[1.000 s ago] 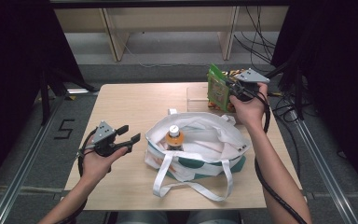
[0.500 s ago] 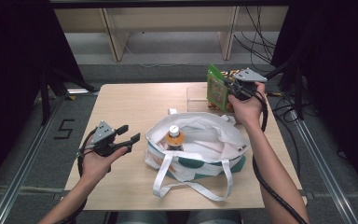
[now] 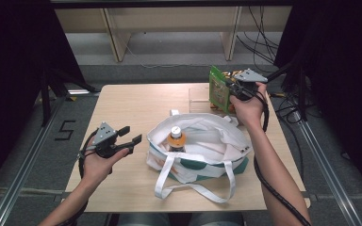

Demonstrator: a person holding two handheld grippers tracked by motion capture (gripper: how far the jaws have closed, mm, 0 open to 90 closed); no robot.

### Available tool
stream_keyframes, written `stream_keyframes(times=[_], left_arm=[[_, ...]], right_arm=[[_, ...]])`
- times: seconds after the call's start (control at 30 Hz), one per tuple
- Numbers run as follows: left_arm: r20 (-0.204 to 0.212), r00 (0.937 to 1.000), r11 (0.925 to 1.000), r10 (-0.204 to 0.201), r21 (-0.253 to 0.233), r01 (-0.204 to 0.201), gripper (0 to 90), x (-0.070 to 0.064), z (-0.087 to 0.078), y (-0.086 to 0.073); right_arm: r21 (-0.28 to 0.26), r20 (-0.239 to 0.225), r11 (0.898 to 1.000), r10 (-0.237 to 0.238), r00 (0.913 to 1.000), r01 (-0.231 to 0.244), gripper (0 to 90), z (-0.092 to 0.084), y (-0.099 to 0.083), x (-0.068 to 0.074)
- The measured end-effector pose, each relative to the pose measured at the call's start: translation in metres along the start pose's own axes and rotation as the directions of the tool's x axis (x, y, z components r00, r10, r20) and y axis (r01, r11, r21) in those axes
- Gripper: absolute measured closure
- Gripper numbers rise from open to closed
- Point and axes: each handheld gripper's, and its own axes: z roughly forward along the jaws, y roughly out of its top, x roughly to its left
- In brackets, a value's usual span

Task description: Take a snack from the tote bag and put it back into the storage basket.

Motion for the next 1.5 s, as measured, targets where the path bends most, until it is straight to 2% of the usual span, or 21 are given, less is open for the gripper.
stream_keyframes(times=[0.1, 0.17, 0.2, 0.27, 0.3, 0.37, 0.67, 0.7, 0.8, 0.9, 1.03, 1.23, 1.4, 1.43, 1.5], left_arm=[[0.0, 1.0, 1.0, 0.0, 0.0, 0.0, 38.1, 0.0, 0.0, 0.0], [0.0, 1.0, 1.0, -0.002, -0.002, 0.002, 38.2, 0.0, 0.0, 0.0], [0.0, 1.0, 1.0, -0.001, -0.002, 0.001, 38.2, 0.0, 0.0, 0.0], [0.0, 1.0, 1.0, -0.002, -0.001, 0.002, 38.2, 0.0, 0.0, 0.0], [0.0, 1.0, 1.0, -0.001, -0.001, 0.001, 38.1, 0.0, 0.0, 0.0], [0.0, 1.0, 1.0, -0.002, -0.001, 0.002, 38.2, 0.0, 0.0, 0.0], [0.004, 1.0, 1.0, 0.002, 0.004, -0.002, 38.2, -0.001, 0.001, 0.0], [0.004, 1.0, 1.0, 0.004, 0.005, -0.005, 38.2, -0.001, 0.001, 0.0], [0.004, 1.0, 1.0, 0.004, 0.006, -0.004, 38.2, 0.0, 0.001, -0.001], [0.005, 1.0, 1.0, 0.004, 0.0, -0.004, 38.2, 0.0, 0.001, -0.001], [0.002, 1.0, 1.0, 0.008, 0.004, -0.008, 38.2, 0.0, 0.0, 0.0], [0.003, 1.0, 1.0, 0.005, 0.007, -0.005, 38.2, 0.0, 0.0, -0.001], [0.002, 1.0, 1.0, 0.006, 0.006, -0.006, 38.2, 0.0, 0.0, 0.0], [0.003, 1.0, 1.0, 0.005, 0.006, -0.005, 38.2, 0.0, 0.0, -0.001], [0.004, 1.0, 0.9999, 0.006, 0.008, -0.006, 38.2, 0.0, 0.0, -0.001]], right_arm=[[-0.001, 0.009, 1.0, 0.016, 0.9998, -0.016, 90.0, 0.002, -0.002, 0.001], [0.002, 0.009, 1.0, -0.002, 1.0, 0.002, 90.0, 0.003, -0.002, -0.001], [0.006, 0.001, 1.0, 0.003, 1.0, -0.003, 90.0, 0.004, -0.002, 0.0], [-0.009, 0.017, 1.0, -0.009, 0.9998, 0.009, 90.0, 0.005, -0.003, -0.001], [0.002, 0.005, 1.0, -0.004, 1.0, 0.004, 90.0, 0.006, -0.004, -0.001], [0.001, 0.014, 1.0, 0.019, 0.9997, -0.019, 90.0, 0.006, -0.005, 0.001], [0.001, 0.012, 1.0, -0.004, 0.9999, 0.004, 90.0, 0.007, -0.003, 0.0], [0.004, 0.017, 1.0, 0.009, 0.9998, -0.009, 90.0, 0.007, -0.002, 0.001], [0.003, 0.008, 1.0, -0.007, 0.9999, 0.007, 90.0, 0.008, 0.001, 0.0], [-0.007, 0.02, 1.0, 0.004, 0.9998, -0.004, 90.0, 0.009, 0.001, 0.001], [0.003, 0.006, 1.0, 0.004, 1.0, -0.004, 90.0, 0.01, 0.0, 0.002], [-0.004, 0.018, 1.0, -0.007, 0.9998, 0.007, 90.0, 0.012, -0.001, 0.0], [-0.002, 0.011, 1.0, 0.001, 0.9999, -0.001, 90.0, 0.013, 0.0, 0.003], [-0.013, 0.014, 1.0, -0.02, 0.9997, 0.02, 90.0, 0.013, 0.001, 0.003], [-0.002, 0.003, 1.0, -0.01, 0.9999, 0.01, 90.0, 0.013, 0.003, 0.005]])
